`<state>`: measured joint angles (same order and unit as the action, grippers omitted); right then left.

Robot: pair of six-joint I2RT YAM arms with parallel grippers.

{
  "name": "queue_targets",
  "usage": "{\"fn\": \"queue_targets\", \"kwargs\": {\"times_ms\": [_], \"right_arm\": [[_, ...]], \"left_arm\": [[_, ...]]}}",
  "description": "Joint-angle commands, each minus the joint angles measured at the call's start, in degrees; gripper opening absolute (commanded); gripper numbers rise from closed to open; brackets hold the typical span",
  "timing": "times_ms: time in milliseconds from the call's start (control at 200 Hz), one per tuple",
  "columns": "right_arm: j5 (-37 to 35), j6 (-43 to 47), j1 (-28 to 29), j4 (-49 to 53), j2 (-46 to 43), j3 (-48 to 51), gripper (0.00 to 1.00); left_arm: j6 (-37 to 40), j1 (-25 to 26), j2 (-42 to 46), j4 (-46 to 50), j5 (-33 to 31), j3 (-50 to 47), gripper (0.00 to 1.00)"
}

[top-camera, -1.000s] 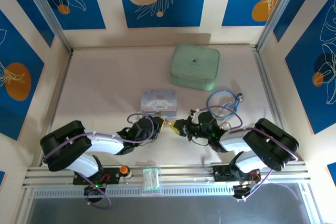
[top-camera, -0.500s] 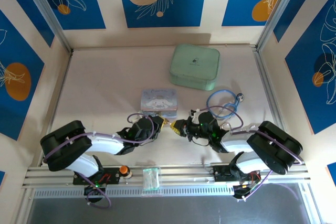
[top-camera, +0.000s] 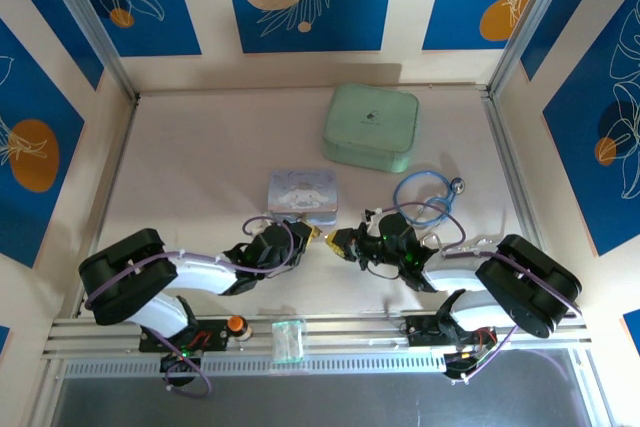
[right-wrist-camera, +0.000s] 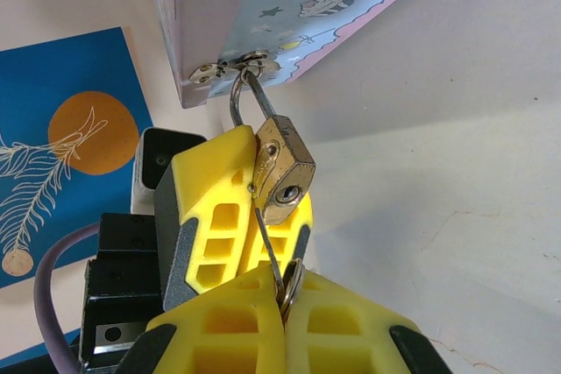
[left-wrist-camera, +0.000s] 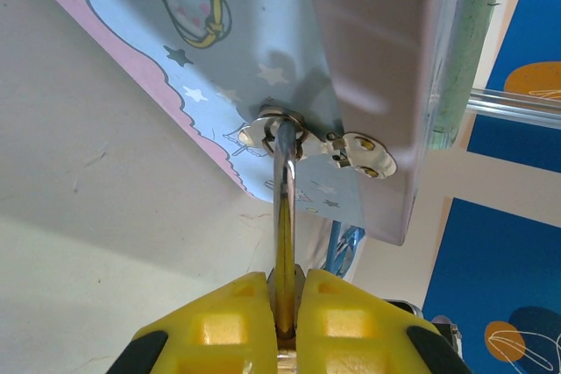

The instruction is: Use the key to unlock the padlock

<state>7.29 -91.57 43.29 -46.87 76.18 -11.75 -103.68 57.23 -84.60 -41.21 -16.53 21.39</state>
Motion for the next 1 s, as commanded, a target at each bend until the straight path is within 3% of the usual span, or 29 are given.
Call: {"fn": "queue_targets", "kwargs": {"times_ms": [0, 480, 991], "right_arm": [[-0.1, 0.52, 0.22, -0.6, 0.05, 0.2, 0.0], [0.86, 0.38, -0.46, -3.58, 3.29, -0.62, 0.0], [3.22, -0.21, -1.63, -9.48, 8.41, -1.7, 0.0]], "left_arm": [[-0.73, -0.46, -0.76, -5.68, 0.18, 1.82, 0.0], [2.52, -0.46, 1.89, -1.42, -0.31, 3.13, 0.0], [0.33, -0.19, -0.8, -8.71, 1.56, 2.51, 0.0]]}}
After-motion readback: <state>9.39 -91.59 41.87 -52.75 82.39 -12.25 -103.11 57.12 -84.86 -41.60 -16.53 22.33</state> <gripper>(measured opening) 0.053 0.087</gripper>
